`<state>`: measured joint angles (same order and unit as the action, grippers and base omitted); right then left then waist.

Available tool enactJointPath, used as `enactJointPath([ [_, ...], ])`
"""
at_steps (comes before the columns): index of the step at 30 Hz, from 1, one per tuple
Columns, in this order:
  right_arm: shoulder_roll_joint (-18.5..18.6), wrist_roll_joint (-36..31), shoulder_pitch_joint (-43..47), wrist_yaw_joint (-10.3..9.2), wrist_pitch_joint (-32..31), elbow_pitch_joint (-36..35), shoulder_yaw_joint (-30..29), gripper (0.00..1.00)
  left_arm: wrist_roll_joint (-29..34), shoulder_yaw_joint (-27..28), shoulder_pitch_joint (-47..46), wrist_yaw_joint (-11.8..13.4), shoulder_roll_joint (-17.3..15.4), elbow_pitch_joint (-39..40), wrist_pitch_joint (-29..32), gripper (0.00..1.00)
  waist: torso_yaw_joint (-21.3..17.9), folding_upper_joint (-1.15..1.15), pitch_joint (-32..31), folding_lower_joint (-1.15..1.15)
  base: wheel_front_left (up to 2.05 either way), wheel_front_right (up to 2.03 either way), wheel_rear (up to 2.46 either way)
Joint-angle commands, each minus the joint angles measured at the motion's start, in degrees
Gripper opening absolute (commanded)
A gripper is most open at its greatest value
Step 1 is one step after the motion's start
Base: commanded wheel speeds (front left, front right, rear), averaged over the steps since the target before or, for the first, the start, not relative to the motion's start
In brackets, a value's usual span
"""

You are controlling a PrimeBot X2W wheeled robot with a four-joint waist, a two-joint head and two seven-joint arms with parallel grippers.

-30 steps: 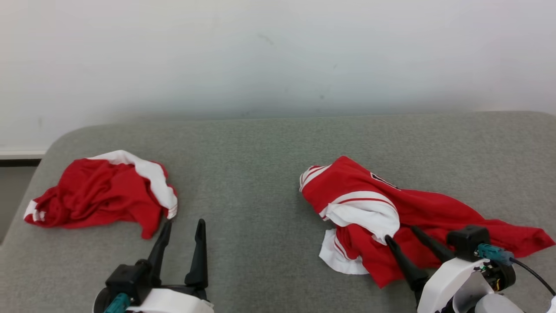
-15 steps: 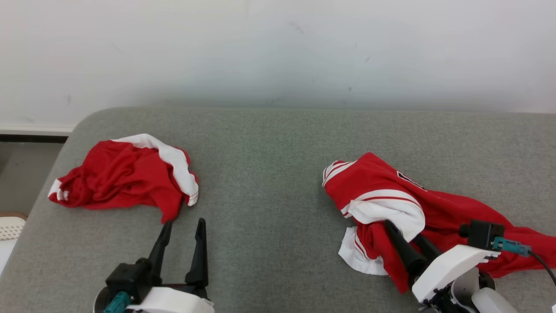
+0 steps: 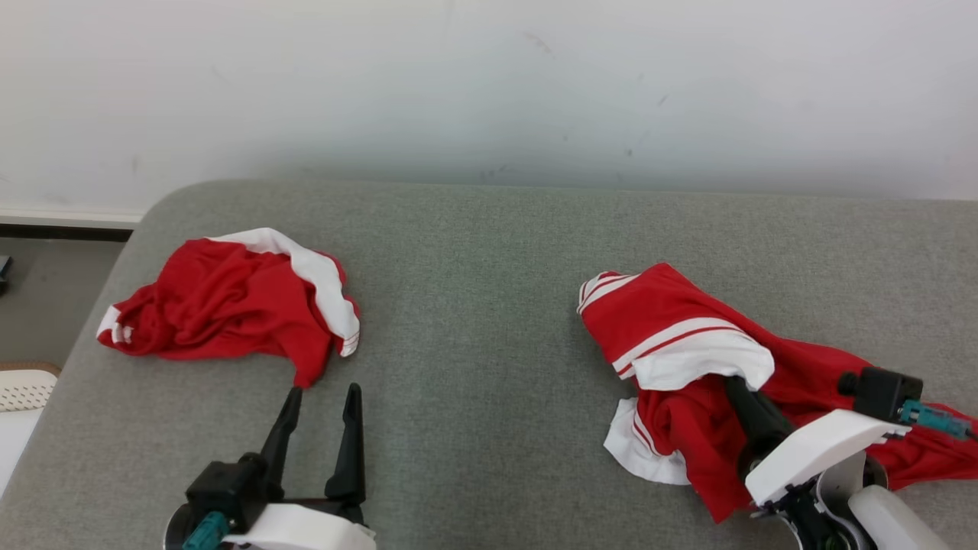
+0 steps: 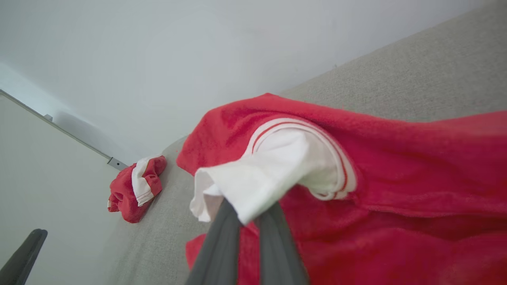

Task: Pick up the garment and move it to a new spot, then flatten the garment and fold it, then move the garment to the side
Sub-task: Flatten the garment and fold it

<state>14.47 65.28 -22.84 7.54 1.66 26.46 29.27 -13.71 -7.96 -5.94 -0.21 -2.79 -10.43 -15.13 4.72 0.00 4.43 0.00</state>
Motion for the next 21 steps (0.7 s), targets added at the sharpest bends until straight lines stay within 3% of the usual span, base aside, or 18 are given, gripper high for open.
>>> enactJointPath([
  [1, 0.37, 0.36, -0.92, -0.1, 0.36, -0.39, 0.11, 0.0, 0.58, 0.16, 0.0, -0.1, -0.2, -0.13, -0.03, 1.0, -0.04, 0.0, -0.01, 0.0, 0.0, 0.0, 0.0],
  [10, 4.08, 2.09, -8.99, -0.1, -0.8, -0.59, -0.32, 0.0, 0.07, -0.82, -1.48, -0.17, -0.2, 0.38, -0.03, 1.0, 0.49, 0.0, 3.12, 0.0, 0.0, 0.0, 0.0],
  [21, 9.99, 3.78, -26.08, -0.1, -2.15, 8.67, -2.16, 0.0, -1.58, -3.18, -6.18, 0.17, -0.2, 0.91, -0.03, 1.0, 5.16, 0.0, 13.16, 0.0, 0.0, 0.0, 0.0],
])
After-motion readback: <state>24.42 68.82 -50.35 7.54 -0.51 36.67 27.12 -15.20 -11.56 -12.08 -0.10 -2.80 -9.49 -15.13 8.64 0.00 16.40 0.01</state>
